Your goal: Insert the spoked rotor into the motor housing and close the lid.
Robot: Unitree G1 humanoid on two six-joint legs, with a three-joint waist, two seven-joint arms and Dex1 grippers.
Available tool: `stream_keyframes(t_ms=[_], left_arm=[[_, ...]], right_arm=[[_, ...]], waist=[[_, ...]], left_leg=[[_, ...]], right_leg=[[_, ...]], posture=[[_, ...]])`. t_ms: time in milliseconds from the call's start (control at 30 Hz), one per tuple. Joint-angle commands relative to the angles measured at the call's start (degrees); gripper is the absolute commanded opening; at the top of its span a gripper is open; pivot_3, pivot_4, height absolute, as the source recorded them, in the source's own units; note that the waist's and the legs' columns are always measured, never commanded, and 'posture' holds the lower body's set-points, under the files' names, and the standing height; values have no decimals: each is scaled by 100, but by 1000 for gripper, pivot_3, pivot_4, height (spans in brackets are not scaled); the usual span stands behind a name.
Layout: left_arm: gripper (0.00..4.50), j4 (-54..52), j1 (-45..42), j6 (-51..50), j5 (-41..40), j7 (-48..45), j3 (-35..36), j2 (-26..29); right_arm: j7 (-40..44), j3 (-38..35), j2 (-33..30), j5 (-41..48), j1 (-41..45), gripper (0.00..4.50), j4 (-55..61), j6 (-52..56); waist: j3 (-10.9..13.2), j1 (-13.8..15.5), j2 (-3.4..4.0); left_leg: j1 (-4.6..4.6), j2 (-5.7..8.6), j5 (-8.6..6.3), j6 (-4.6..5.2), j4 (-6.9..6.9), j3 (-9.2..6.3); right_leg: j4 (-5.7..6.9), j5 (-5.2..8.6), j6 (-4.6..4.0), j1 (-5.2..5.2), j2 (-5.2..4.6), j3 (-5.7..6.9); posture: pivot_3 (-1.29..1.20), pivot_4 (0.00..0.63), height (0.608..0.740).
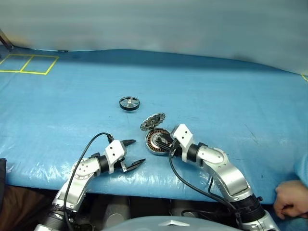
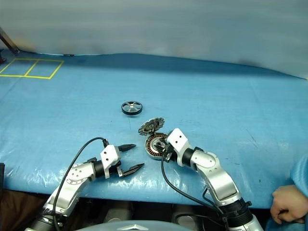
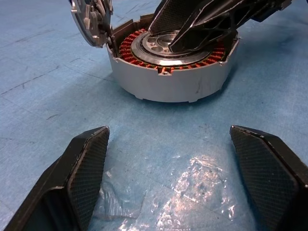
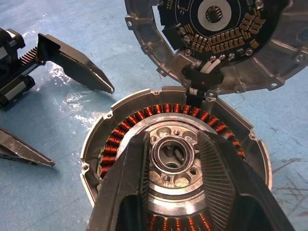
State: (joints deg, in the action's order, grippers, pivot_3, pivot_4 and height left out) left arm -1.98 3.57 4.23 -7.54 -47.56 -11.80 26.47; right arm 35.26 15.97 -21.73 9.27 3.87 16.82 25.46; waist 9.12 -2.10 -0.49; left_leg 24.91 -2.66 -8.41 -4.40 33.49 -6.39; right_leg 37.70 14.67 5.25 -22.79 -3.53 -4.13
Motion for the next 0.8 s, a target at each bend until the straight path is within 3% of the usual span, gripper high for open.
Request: stream_keyframes(t_ms=[33, 400, 500, 600, 800], left_arm=[[4293, -86, -10, 82, 4, 14, -6, -15], [4293, -195, -1, -14, 14, 42, -34, -39], [4293, -206, 4, -30, 16, 52, -34, -46], [4293, -198, 8, -28, 22, 59, -32, -50], [4293, -160, 8, -15, 38, 72, -25, -49]], right_arm=[[16, -11, -7, -1, 5, 1659, 123, -84], [108, -201, 184, 522, 24, 1659, 249, 130], [74, -254, 242, 608, 65, 1012, 187, 183], [17, -298, 288, 639, 112, 27, 87, 203], [-39, -387, 394, 702, 149, 27, 33, 287]], waist=[[0, 0, 0], [0, -2, 0], [0, -1, 0], [0, -2, 0], [0, -3, 0]], left_leg=[[0, 0, 0, 0, 0, 0], [0, 0, 0, 0, 0, 0], [1, 0, 0, 0, 0, 0], [0, 0, 0, 0, 0, 0], [0, 0, 0, 1, 0, 0]], right_leg=[[0, 0, 0, 0, 0, 0], [1, 0, 0, 1, 0, 0], [1, 0, 0, 1, 0, 0], [1, 0, 0, 1, 0, 0], [4, 0, 0, 0, 1, -1]], posture=[[0, 150, 740], [0, 150, 740], [0, 150, 740], [0, 150, 740], [0, 150, 740]])
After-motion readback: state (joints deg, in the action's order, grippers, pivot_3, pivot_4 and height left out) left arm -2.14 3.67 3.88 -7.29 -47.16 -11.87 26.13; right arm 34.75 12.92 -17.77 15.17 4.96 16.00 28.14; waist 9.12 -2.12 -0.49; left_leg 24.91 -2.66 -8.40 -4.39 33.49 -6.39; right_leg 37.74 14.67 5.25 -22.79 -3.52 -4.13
